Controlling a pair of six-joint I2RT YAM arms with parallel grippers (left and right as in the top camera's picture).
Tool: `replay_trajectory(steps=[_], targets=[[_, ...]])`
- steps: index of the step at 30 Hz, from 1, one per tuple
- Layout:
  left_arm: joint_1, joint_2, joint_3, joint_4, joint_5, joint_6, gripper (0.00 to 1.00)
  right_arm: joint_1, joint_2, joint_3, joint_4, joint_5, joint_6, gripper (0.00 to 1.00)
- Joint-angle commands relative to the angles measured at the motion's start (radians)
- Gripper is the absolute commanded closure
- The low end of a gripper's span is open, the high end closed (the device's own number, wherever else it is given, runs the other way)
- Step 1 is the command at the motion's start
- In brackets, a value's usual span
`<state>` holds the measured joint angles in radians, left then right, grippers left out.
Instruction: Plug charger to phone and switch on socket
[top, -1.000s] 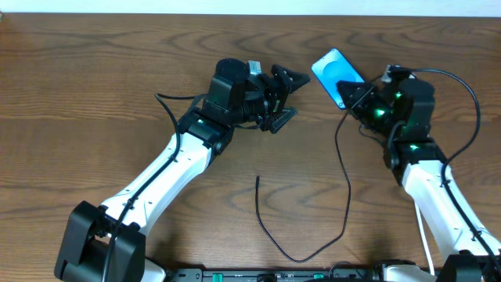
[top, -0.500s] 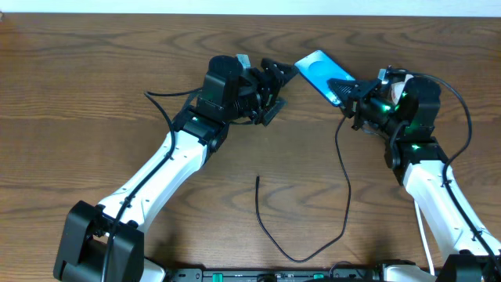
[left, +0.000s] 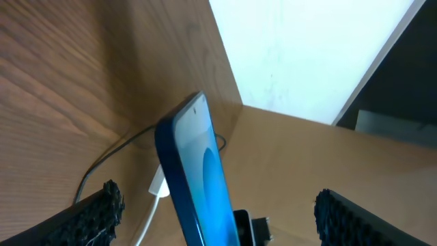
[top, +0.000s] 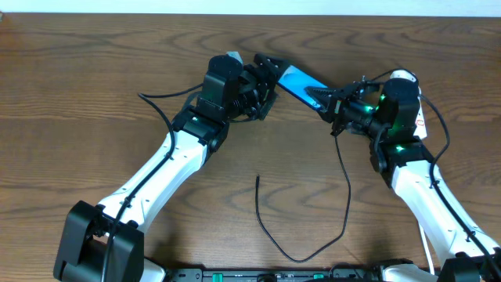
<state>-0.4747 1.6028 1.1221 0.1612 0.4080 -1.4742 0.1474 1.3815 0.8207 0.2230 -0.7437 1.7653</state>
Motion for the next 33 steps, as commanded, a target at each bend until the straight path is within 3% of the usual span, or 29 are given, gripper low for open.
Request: replay_trajectory(steps=[1,11,26,33], targets=[[0.003,-0.019,0.01,0.002,-0.037,-0.063,0.1,0.018,-0.007,0.017,0.04,-0.007,0.063,0.99],[0.003,-0.019,0.01,0.002,-0.055,-0.187,0.13,0.055,-0.007,0.017,0.133,-0.006,0.063,0.99],[0.008,-0.019,0.01,0.005,-0.093,-0.189,0.15,0.109,-0.007,0.017,0.133,0.0,0.063,0.99],[0.016,-0.019,0.01,0.006,-0.092,-0.189,0.4,0.124,-0.007,0.017,0.134,0.016,0.063,0.99]])
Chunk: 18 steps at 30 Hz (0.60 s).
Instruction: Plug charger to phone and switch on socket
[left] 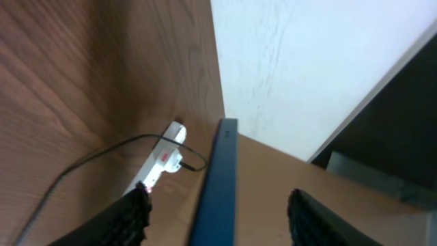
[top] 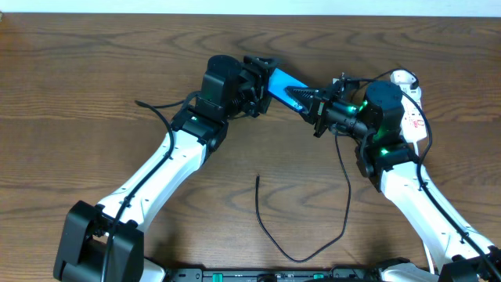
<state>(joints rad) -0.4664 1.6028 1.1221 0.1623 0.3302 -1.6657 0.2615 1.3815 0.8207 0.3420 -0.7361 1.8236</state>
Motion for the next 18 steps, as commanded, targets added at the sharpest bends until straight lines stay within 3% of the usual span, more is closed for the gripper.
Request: replay_trajectory(steps=[1,11,18], targets=[[0.008,-0.019,0.01,0.004,-0.014,0.003,0.43,0.012,-0.007,0.017,0.014,0.008,0.005,0.99],[0.008,-0.019,0.01,0.004,-0.022,0.003,0.68,0.023,-0.007,0.017,0.014,0.008,0.005,0.99],[0.008,-0.019,0.01,0.004,-0.029,0.003,0.8,0.023,-0.007,0.017,0.014,0.008,0.004,0.99]])
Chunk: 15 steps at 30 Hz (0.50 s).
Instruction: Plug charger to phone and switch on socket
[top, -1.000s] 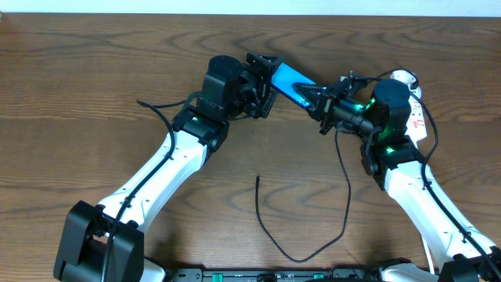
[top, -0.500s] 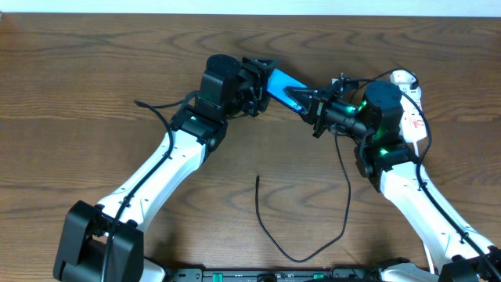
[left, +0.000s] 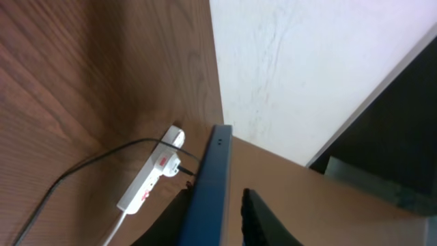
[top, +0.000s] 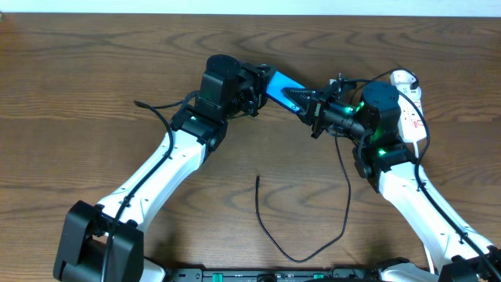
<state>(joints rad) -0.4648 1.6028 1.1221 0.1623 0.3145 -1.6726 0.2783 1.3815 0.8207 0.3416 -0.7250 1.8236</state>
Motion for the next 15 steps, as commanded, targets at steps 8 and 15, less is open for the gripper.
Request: replay_trajectory(steps=[8,15], targets=[[0.006,-0.019,0.01,0.004,-0.013,0.01,0.93,0.006,-0.007,0.017,0.014,-0.003,0.004,0.99],[0.006,-0.019,0.01,0.004,-0.013,0.01,0.93,0.006,-0.007,0.017,0.014,-0.003,0.0,0.99]])
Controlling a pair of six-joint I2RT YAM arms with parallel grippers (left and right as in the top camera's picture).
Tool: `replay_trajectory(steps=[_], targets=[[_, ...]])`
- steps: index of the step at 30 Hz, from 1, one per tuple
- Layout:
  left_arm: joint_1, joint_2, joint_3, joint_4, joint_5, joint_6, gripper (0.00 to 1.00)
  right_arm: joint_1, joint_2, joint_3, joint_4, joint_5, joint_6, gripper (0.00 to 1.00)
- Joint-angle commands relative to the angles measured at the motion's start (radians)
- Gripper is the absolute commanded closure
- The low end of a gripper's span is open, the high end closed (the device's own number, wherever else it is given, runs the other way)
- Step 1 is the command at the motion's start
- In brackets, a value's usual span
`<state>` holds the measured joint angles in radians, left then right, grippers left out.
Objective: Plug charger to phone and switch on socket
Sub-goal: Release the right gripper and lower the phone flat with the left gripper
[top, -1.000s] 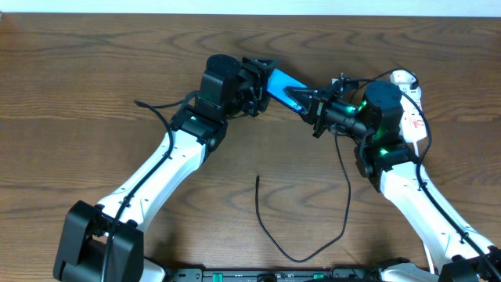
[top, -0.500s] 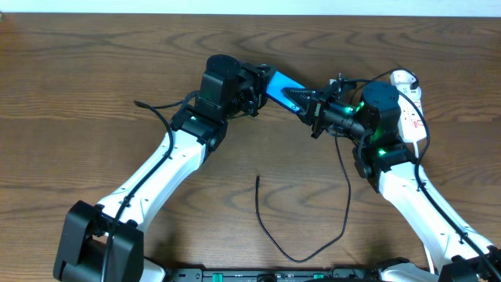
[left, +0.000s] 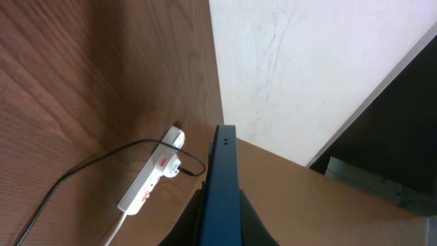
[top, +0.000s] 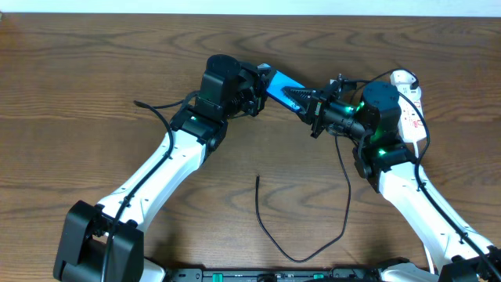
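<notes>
A blue phone (top: 280, 81) is held off the table, its left end between the fingers of my left gripper (top: 258, 81). In the left wrist view the phone (left: 220, 171) stands edge-on, and the left gripper (left: 220, 208) is shut on it with dark fingers (left: 188, 225) pressed to both faces. My right gripper (top: 312, 108) is at the phone's right end, shut on the plug of the black charger cable (top: 347, 188); the plug itself is hidden. The white power strip (top: 412, 110) lies at the far right and shows again as the power strip (left: 151, 179).
The charger cable loops down over the middle of the wooden table (top: 94, 94) and ends loose near the front. A white wall (left: 307, 61) stands behind the table's far edge. A thin black lead runs into the power strip.
In the left wrist view the fingers, which stood a little apart from the phone's faces, now press against both of them. Both arms are otherwise where they were.
At first the left jaws stood wide apart with the phone tilted between them, and the right gripper was at its right end. Then both arms were further left, the phone edge-on and the jaws narrower. The gap was smaller again, and now the jaws clamp the phone.
</notes>
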<state>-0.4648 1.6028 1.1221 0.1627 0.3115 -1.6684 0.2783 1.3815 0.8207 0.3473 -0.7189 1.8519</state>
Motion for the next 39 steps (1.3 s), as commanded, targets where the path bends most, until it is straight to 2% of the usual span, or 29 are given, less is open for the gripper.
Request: replay_trajectory(steps=[1,4,8,10,12,14,16,20,26,31,39], targets=[[0.006,-0.019,0.01,0.004,-0.01,0.006,0.93,0.006,-0.007,0.017,0.008,-0.01,-0.03,0.99],[0.006,-0.019,0.01,0.004,-0.01,0.006,0.92,0.006,-0.007,0.017,0.008,-0.01,-0.035,0.97],[0.006,-0.019,0.01,0.004,-0.01,0.006,0.93,0.006,-0.007,0.017,0.008,-0.01,-0.035,0.64],[0.01,-0.019,0.01,0.004,-0.01,0.007,0.92,0.006,-0.007,0.017,0.009,-0.01,-0.045,0.4],[0.016,-0.019,0.01,0.004,-0.009,0.011,0.93,0.006,-0.007,0.017,0.009,-0.01,-0.063,0.23],[0.026,-0.019,0.01,0.004,-0.005,0.014,0.92,0.004,-0.007,0.017,0.009,-0.01,-0.076,0.09],[0.039,-0.019,0.01,0.004,0.007,0.018,0.93,0.004,-0.007,0.017,0.009,-0.009,-0.081,0.02],[0.08,-0.019,0.01,0.004,0.05,0.057,0.92,0.002,-0.007,0.017,0.009,-0.009,-0.09,0.01],[0.171,-0.019,0.01,0.003,0.19,0.179,0.93,-0.018,-0.007,0.017,0.008,-0.01,-0.204,0.01],[0.266,-0.019,0.01,0.003,0.377,0.338,0.93,-0.037,-0.007,0.017,0.008,-0.014,-0.34,0.01],[0.414,-0.019,0.01,0.003,0.714,0.612,0.92,-0.055,-0.007,0.017,0.0,-0.013,-0.473,0.01]])
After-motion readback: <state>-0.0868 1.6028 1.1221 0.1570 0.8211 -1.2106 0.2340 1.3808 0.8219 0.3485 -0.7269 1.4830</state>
